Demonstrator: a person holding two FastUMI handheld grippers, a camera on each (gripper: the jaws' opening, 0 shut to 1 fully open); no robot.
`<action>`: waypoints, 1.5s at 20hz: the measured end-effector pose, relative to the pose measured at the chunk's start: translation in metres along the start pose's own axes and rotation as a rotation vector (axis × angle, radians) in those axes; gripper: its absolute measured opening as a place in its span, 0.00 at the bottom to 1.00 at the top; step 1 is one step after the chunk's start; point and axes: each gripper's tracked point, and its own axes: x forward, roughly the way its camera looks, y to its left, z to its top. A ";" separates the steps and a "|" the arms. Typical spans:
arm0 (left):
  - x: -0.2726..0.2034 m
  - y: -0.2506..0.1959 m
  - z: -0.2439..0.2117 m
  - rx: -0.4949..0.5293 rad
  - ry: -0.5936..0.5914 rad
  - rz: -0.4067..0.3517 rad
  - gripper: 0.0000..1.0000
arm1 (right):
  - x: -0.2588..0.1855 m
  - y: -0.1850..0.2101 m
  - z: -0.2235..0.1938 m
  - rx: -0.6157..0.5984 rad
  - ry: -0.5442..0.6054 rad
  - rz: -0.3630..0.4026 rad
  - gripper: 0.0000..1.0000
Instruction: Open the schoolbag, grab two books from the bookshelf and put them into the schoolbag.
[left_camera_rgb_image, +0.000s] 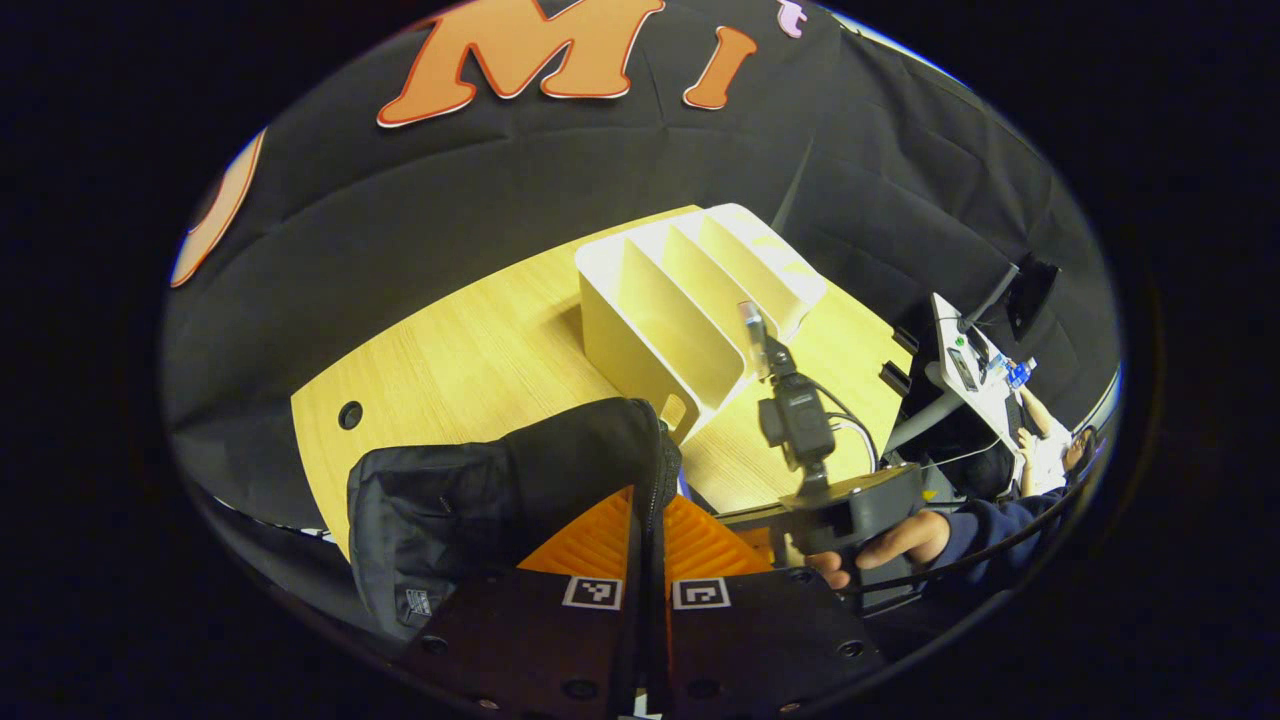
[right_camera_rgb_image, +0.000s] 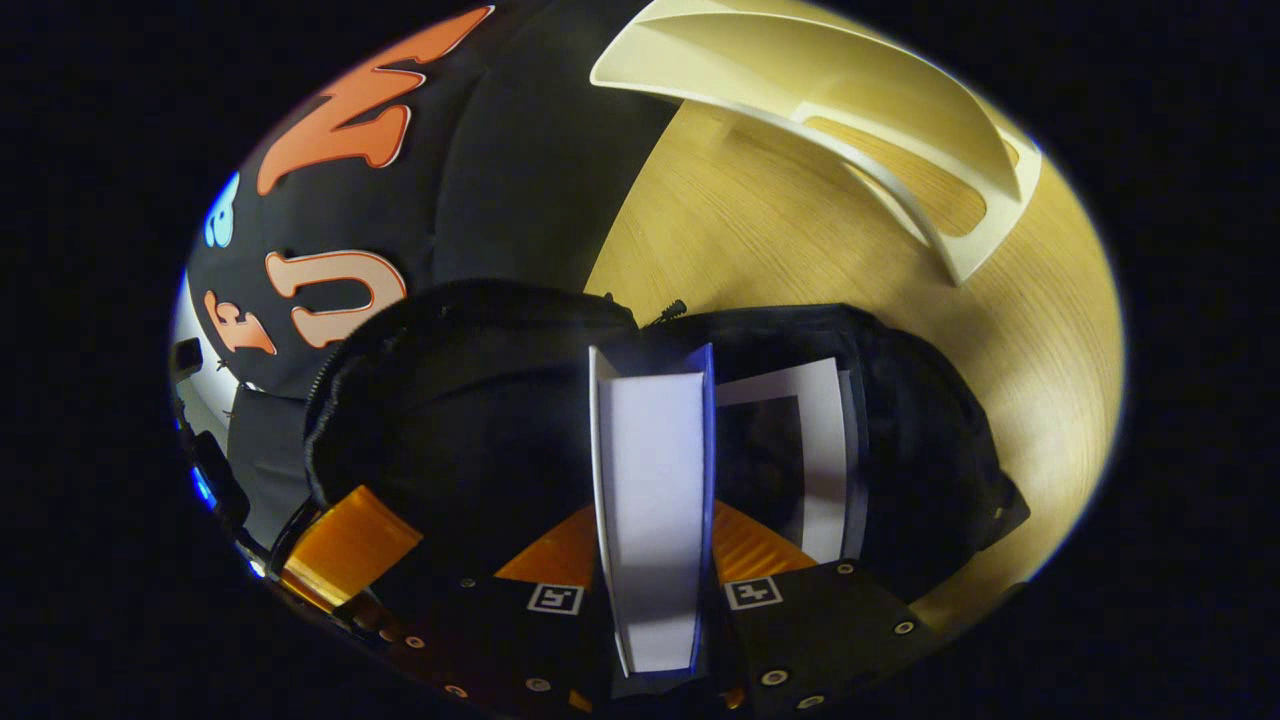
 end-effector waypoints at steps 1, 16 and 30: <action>0.001 0.001 0.000 -0.002 0.001 0.004 0.05 | 0.005 -0.001 -0.003 0.002 0.012 0.005 0.27; 0.018 -0.029 -0.017 -0.216 -0.023 0.051 0.54 | -0.115 -0.049 0.042 -0.199 0.071 -0.220 0.80; 0.021 -0.098 0.068 -0.325 -0.302 0.261 0.97 | -0.281 -0.029 0.185 -0.614 -0.339 -0.315 0.97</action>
